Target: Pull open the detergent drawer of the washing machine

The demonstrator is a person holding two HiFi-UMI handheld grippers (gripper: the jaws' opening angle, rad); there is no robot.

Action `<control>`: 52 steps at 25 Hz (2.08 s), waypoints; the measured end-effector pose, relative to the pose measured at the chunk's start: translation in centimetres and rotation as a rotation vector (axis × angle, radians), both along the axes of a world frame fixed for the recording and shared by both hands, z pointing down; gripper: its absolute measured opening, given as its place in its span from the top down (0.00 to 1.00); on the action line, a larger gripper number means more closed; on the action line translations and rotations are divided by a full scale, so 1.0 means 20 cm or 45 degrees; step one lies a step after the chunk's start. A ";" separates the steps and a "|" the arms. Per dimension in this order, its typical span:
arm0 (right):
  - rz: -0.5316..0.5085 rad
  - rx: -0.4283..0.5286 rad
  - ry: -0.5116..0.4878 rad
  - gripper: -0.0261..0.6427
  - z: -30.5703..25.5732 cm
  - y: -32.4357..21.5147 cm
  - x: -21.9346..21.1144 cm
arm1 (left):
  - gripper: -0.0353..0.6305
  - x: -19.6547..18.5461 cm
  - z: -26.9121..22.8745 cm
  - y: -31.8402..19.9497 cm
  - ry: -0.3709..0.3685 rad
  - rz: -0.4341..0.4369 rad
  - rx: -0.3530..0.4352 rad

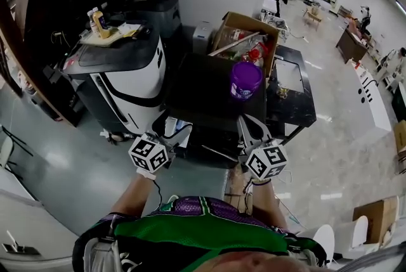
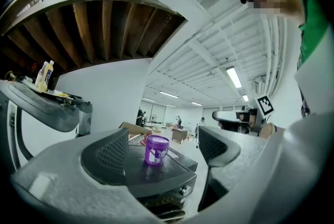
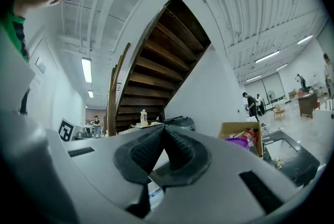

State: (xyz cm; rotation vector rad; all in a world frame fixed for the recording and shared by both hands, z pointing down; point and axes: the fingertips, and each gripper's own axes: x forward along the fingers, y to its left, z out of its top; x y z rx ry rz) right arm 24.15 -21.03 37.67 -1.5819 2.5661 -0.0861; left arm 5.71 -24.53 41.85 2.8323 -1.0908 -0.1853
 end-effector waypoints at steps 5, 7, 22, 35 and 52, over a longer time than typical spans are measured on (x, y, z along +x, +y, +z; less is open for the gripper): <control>-0.017 0.013 0.006 0.96 -0.04 0.00 -0.05 | 0.45 -0.02 -0.06 0.04 -0.083 -0.033 0.057; -0.025 0.024 0.008 0.96 -0.06 0.00 -0.07 | 0.74 -0.05 -0.10 0.05 -0.119 -0.061 0.108; -0.080 0.046 0.049 0.96 -0.13 0.00 -0.21 | 0.92 -0.20 -0.28 0.03 -0.085 -0.129 0.185; -0.031 0.055 0.026 0.96 -0.12 -0.01 -0.19 | 0.92 -0.26 -0.32 -0.01 -0.082 -0.176 0.195; 0.064 0.067 0.045 0.96 -0.14 -0.02 -0.13 | 0.92 -0.20 -0.36 0.00 -0.097 -0.149 0.236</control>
